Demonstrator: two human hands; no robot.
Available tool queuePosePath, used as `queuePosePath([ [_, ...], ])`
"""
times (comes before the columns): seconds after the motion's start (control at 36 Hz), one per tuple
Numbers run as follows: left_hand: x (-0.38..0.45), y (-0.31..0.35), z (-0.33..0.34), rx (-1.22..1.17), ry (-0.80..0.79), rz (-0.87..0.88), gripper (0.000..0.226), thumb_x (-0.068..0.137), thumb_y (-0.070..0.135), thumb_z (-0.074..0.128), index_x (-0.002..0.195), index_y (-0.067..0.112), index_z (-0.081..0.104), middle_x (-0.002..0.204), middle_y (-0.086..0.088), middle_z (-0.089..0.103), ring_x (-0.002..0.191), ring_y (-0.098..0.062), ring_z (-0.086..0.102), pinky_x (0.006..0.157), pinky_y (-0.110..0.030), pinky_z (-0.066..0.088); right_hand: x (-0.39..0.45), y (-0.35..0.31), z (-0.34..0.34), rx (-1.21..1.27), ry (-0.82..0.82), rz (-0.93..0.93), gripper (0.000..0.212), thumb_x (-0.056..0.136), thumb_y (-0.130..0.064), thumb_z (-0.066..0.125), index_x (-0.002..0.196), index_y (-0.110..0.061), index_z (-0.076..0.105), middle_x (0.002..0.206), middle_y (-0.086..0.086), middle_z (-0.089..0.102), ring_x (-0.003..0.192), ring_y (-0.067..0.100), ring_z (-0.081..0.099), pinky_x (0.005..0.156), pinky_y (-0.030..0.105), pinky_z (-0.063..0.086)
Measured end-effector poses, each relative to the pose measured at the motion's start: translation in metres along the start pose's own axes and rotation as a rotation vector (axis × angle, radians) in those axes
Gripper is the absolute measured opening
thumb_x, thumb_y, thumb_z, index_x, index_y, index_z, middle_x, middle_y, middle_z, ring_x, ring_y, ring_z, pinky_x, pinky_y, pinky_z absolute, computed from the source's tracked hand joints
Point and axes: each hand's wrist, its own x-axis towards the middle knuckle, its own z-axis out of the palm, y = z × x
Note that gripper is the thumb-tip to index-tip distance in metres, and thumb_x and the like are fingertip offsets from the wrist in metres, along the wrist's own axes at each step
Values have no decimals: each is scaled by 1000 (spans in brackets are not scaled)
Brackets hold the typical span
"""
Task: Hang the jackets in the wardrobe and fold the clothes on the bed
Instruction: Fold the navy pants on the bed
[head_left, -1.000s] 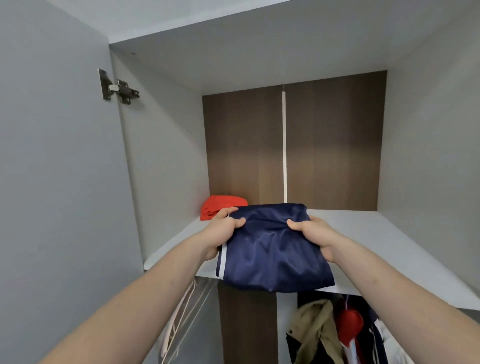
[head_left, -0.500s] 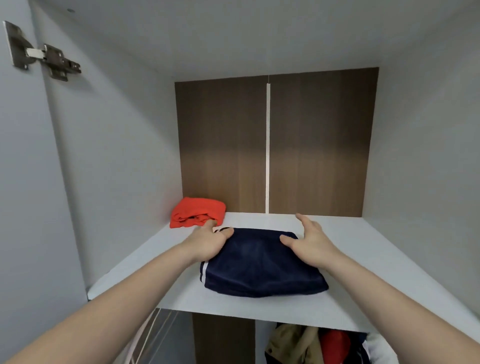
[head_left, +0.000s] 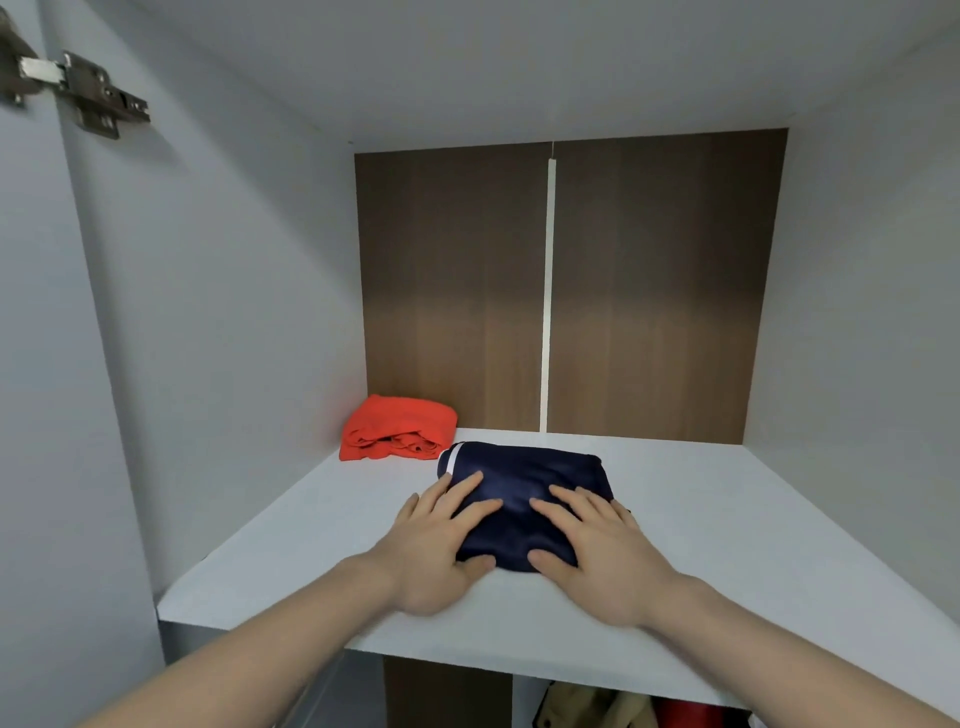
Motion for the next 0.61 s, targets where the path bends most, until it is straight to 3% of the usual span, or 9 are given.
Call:
queuePosePath([
  [0.17, 57, -12, 17, -28, 4, -137, 59, 105, 48, 36, 159, 43, 14, 169, 12, -14, 155, -27, -20, 125, -50, -7, 56, 4, 14, -100, 27, 129, 59, 103, -60, 28, 159, -42, 22, 170, -5, 8, 155, 29, 2, 123, 54, 1],
  [0.28, 92, -18, 25, 21, 16, -188, 58, 106, 44, 30, 161, 40, 12, 169, 8, -15, 154, -31, -22, 124, -50, -10, 86, 0, 25, -112, 126, 236, 51, 104, -52, 36, 154, -40, 35, 160, 3, 23, 143, 30, 21, 119, 49, 16],
  [0.36, 109, -22, 28, 46, 26, -193, 58, 106, 37, 30, 161, 38, 11, 170, 6, -14, 154, -30, -20, 125, -49, -9, 99, 2, 31, -43, 131, 277, 51, 105, -48, 38, 155, -39, 34, 153, 1, 28, 140, 27, 27, 119, 45, 19],
  [0.61, 143, -44, 34, -165, 140, -224, 67, 96, 15, 40, 158, 38, 28, 170, 10, 0, 157, -25, -7, 127, -40, 0, 135, 21, 42, 37, 80, 251, 62, 103, -46, 34, 161, -29, 22, 165, -1, 22, 153, 24, 15, 127, 46, 0],
])
